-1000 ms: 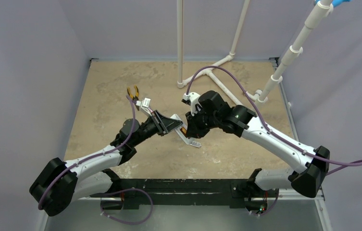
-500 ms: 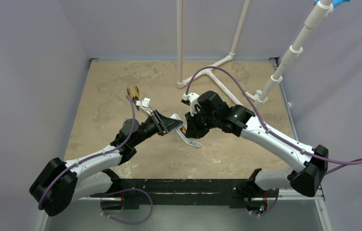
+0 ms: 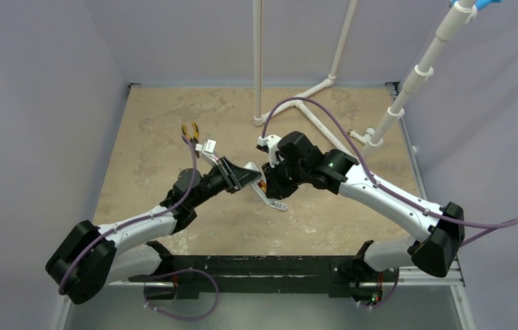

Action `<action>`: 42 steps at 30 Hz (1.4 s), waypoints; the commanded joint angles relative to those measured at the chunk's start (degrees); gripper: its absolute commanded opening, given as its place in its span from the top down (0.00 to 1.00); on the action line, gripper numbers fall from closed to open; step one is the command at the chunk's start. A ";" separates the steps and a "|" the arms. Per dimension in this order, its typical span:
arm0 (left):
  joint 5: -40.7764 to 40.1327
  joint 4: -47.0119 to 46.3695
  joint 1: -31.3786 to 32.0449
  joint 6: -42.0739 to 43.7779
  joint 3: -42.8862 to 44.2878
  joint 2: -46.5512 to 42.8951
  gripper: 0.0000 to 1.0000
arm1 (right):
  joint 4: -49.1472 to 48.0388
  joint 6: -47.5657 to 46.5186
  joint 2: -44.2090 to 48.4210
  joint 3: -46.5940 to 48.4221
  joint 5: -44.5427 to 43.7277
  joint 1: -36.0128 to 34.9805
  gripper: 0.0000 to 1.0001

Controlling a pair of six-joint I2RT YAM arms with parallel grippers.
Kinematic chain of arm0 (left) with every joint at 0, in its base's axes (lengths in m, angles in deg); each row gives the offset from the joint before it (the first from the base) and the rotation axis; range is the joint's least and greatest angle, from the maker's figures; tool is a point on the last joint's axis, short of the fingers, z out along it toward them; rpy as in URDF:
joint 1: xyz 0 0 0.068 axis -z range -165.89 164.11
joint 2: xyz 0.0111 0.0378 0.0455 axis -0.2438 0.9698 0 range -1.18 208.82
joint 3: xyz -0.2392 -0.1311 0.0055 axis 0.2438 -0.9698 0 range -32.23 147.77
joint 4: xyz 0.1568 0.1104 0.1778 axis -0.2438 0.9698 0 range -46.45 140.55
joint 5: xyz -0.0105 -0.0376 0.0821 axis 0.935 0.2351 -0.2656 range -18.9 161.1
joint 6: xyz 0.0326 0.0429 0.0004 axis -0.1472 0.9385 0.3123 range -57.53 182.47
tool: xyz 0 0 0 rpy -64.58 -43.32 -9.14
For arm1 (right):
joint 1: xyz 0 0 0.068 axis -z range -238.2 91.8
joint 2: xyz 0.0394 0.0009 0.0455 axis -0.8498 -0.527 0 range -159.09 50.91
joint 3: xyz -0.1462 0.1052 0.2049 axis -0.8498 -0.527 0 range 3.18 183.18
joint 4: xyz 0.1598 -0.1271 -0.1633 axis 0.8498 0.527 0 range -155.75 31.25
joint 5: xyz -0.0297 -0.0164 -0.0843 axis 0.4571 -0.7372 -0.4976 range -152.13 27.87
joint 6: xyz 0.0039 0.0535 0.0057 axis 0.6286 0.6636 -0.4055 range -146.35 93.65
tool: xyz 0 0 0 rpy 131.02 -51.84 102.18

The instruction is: Load the batteries into the remote control

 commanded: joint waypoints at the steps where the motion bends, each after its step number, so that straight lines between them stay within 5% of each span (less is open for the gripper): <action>1: 1.95 -8.55 0.02 -2.20 0.73 0.61 1.00 | -1.65 -1.09 0.48 1.34 -2.70 -0.14 0.84; 15: 3.71 -12.76 0.00 -3.79 0.69 3.49 1.00 | -3.59 -1.09 -0.15 1.83 -2.46 -0.14 0.81; 29: 4.19 -13.02 -0.34 -4.04 0.64 3.68 1.00 | -5.31 -0.95 -0.37 2.03 -2.19 -0.13 0.95; 42: 4.59 -13.20 -0.61 -4.35 0.51 3.80 1.00 | -6.88 -0.23 -0.63 1.84 -3.03 -0.14 0.87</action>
